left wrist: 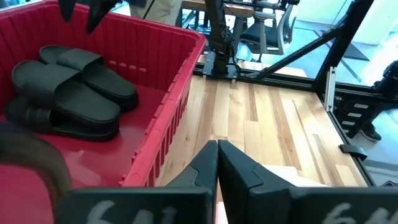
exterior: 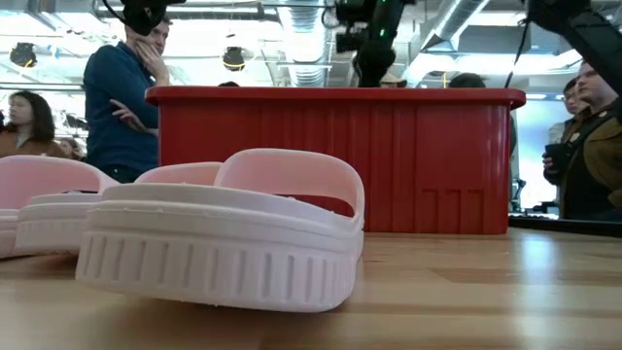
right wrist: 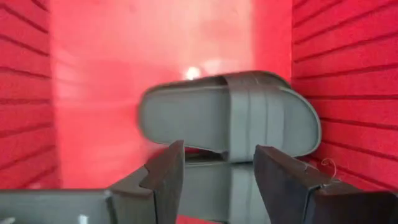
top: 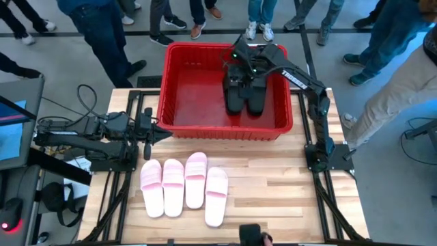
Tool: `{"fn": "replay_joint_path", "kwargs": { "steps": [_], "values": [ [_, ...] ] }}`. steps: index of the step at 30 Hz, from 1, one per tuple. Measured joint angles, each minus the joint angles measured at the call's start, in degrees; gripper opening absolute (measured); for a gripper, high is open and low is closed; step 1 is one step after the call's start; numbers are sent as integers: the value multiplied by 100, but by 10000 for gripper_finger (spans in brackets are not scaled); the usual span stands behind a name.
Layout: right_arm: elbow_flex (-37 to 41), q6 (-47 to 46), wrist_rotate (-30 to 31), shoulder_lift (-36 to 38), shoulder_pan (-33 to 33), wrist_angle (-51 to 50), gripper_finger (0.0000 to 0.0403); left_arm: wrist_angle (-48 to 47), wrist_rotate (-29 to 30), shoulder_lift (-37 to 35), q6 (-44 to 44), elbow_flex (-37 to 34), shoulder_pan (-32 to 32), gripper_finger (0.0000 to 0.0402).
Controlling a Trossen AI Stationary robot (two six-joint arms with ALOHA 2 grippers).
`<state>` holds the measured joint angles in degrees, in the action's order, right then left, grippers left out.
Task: Pick and place slides into bin
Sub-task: Put the pink slide into the red container
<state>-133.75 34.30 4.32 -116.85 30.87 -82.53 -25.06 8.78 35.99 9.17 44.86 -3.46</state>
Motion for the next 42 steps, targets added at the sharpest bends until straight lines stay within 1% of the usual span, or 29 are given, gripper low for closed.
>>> {"fn": "replay_joint_path", "kwargs": {
  "steps": [3,13,19,24,34,42],
  "values": [
    [-4,-234,-148,273,-131,-75,173,3,-3,1,-85,0,2,0],
    [-4,-981,-322,1256,-681,-188,161,13,-213,2,-107,0,0,0],
    [-4,-1442,-328,1700,-1180,-339,155,13,-345,0,-103,0,0,0],
    [-4,-1851,-333,1974,-1736,-439,146,10,-465,0,-99,0,0,0],
    [-4,-2487,-296,2132,-2734,-436,123,-59,-698,0,43,0,1,0],
    [2,-2689,-298,1821,-3495,-201,118,-430,-1138,2,341,2,1,0]
  ]
}}
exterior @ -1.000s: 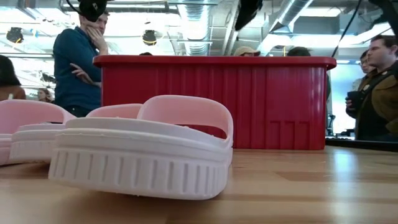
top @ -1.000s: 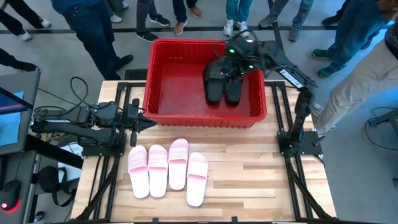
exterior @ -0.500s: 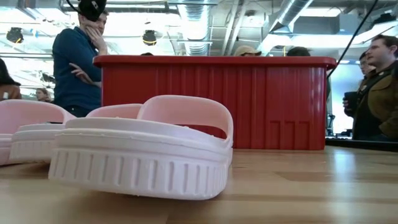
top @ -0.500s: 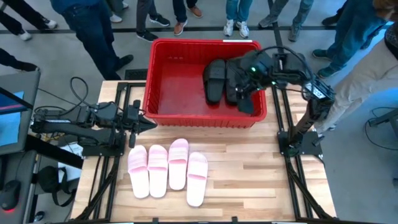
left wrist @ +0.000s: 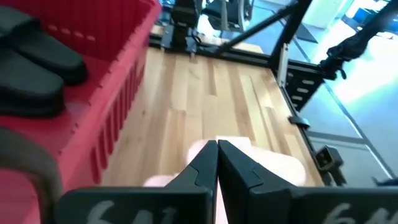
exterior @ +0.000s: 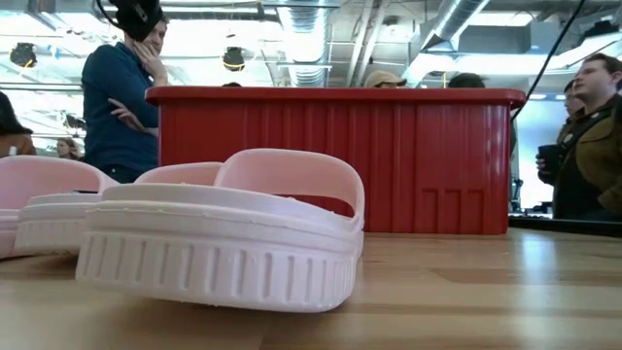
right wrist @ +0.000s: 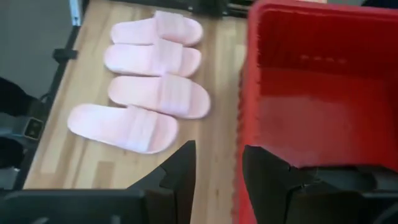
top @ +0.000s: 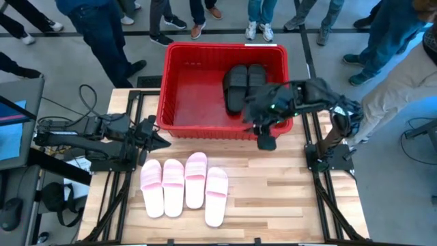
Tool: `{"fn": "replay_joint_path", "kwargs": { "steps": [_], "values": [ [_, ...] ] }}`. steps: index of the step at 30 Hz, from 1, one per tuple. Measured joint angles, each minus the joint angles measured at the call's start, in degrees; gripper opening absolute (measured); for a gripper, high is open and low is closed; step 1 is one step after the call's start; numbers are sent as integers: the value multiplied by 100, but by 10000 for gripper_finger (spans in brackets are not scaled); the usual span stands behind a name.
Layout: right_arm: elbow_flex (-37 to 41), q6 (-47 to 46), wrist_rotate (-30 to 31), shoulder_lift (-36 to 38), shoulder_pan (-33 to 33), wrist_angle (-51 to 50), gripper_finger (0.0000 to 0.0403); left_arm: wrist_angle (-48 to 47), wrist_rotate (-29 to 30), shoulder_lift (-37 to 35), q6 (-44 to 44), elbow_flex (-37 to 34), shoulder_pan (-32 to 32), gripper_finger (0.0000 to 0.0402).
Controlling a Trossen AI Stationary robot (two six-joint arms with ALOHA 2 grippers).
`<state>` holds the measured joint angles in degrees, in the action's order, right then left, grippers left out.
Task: Pick and place slides into bin
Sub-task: Put the pink slide into the red container
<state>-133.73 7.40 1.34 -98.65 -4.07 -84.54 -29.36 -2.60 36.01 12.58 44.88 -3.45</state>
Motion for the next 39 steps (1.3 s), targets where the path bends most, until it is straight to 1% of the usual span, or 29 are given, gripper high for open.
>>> {"fn": "replay_joint_path", "kwargs": {
  "steps": [8,14,17,29,39],
  "values": [
    [-2,-183,-2,-394,-507,170,118,-439,-619,-4,230,0,0,0],
    [0,-351,-1,-667,-695,145,118,-1055,-1169,-4,448,0,-3,0],
    [0,-458,18,-777,-736,52,118,-1390,-1317,-4,550,0,-47,0],
    [-1,-1012,63,-1339,-1001,-72,117,-1962,-1323,-7,632,0,-480,0],
    [-8,-1971,972,-1597,-1386,107,117,-3195,-1328,-6,675,0,-809,0]
  ]
}}
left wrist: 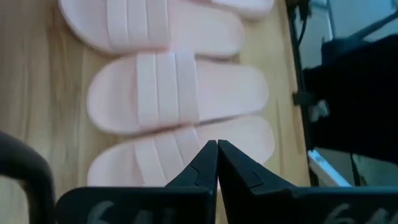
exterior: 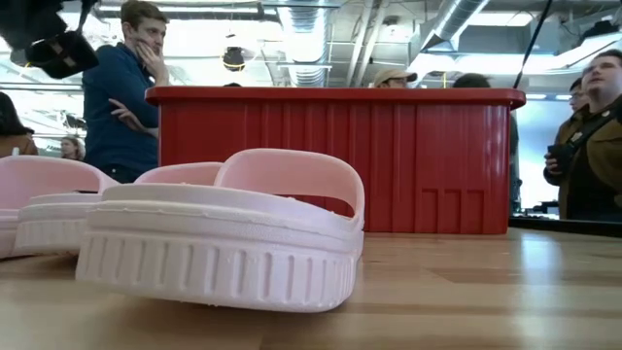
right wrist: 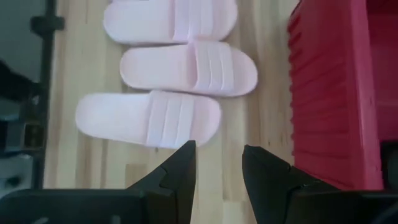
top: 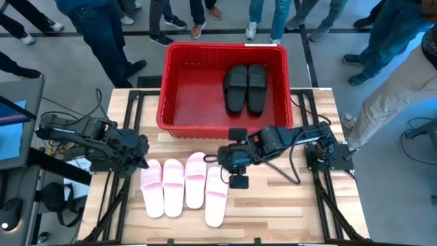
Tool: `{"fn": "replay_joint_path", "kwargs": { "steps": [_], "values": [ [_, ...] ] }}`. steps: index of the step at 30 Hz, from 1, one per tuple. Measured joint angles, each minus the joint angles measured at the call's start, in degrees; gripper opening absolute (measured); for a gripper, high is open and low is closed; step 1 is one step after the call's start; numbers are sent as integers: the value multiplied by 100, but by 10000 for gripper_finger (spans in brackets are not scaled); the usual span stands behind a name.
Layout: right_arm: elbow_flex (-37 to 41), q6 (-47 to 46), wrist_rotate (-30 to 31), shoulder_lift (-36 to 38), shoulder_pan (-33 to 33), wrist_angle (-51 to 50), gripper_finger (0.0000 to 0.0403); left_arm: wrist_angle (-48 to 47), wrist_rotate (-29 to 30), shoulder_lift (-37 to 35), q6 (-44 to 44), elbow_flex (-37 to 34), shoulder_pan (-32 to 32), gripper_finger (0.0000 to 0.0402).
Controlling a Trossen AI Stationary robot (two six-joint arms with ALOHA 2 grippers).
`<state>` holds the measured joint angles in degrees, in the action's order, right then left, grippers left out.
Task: Pick and place slides into bin
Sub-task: Put the pink slide into the red container
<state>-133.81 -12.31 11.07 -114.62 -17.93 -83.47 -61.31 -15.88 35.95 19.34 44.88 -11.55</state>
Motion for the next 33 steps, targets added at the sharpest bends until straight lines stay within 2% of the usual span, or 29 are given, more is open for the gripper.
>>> {"fn": "replay_joint_path", "kwargs": {
  "steps": [5,8,13,17,24,30,33],
  "values": [
    [-3,-419,678,-133,-157,-117,117,-32,10,4,305,0,-312,0],
    [12,-663,1193,-201,-234,-466,117,174,227,80,732,0,-637,0],
    [8,-875,1895,-206,-311,-652,117,671,1132,417,1458,0,-1517,0],
    [8,-901,1990,-125,-322,-653,117,693,1916,976,2089,0,-2351,0],
    [10,-661,2229,201,-323,-654,118,650,2937,2134,3380,205,-3604,0],
    [8,-569,2525,664,-208,-655,118,-554,3841,3193,4263,1003,-4163,0],
    [8,-569,2529,915,-143,-655,118,-1409,3948,3839,4502,1424,-4296,0]
  ]
}}
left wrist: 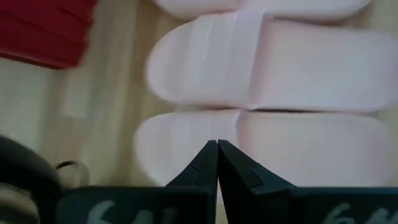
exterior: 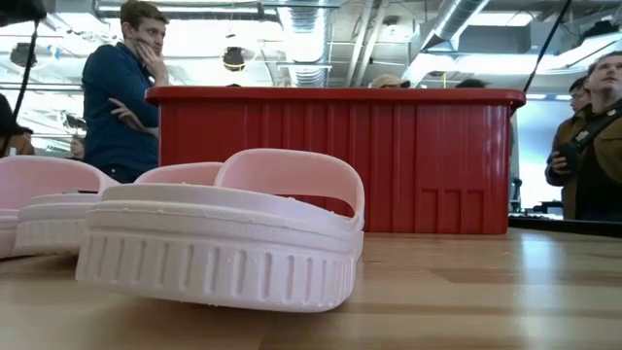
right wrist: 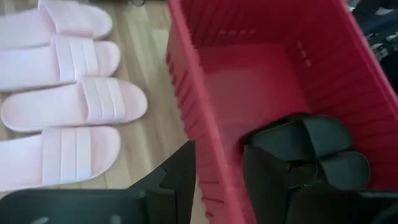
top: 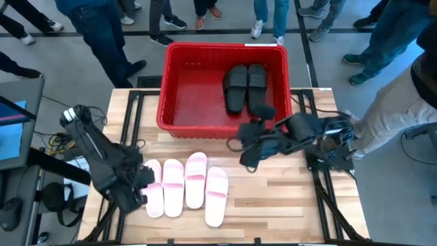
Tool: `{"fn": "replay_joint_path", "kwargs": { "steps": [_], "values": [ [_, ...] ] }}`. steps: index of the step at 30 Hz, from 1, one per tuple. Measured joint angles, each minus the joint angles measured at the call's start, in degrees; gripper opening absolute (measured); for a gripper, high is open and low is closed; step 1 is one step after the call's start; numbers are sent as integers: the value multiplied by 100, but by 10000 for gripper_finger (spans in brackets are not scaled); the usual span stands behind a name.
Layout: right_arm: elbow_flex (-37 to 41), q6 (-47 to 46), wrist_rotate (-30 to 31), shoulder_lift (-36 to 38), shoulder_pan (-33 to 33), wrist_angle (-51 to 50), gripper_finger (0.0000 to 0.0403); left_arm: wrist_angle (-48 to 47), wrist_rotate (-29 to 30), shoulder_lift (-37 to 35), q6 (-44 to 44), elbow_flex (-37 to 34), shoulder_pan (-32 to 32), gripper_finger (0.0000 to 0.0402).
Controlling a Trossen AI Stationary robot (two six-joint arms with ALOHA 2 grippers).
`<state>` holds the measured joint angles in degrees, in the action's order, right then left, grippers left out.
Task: Pick and place slides into bin
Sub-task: Put the pink slide into the red container
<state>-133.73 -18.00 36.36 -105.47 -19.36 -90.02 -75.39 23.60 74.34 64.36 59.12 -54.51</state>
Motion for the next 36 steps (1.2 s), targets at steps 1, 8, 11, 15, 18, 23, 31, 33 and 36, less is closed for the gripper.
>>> {"fn": "replay_joint_path", "kwargs": {
  "steps": [1,8,11,15,18,23,31,33,36],
  "values": [
    [0,0,0,72,3,1,118,-215,18,208,26,121,-37,0],
    [0,135,14,420,-1,0,118,-483,10,1110,62,502,-229,0],
    [0,270,-15,494,1,2,118,-465,-114,1232,259,502,-240,0],
    [-1,438,-445,519,58,0,118,-467,-390,1283,416,495,-215,0],
    [-2,562,-1063,422,131,0,118,-467,-531,1297,442,495,-163,0],
    [730,643,-1209,373,-126,195,118,-465,-644,1297,465,495,-117,0],
    [4430,-288,-544,2385,-809,3181,118,-468,-210,1297,677,491,-283,0],
    [5213,-299,-544,2882,-852,3851,118,-470,-193,1297,669,491,-285,0],
    [6149,-303,-523,3480,-886,4728,118,-479,13,1297,674,491,-301,0]
  ]
}}
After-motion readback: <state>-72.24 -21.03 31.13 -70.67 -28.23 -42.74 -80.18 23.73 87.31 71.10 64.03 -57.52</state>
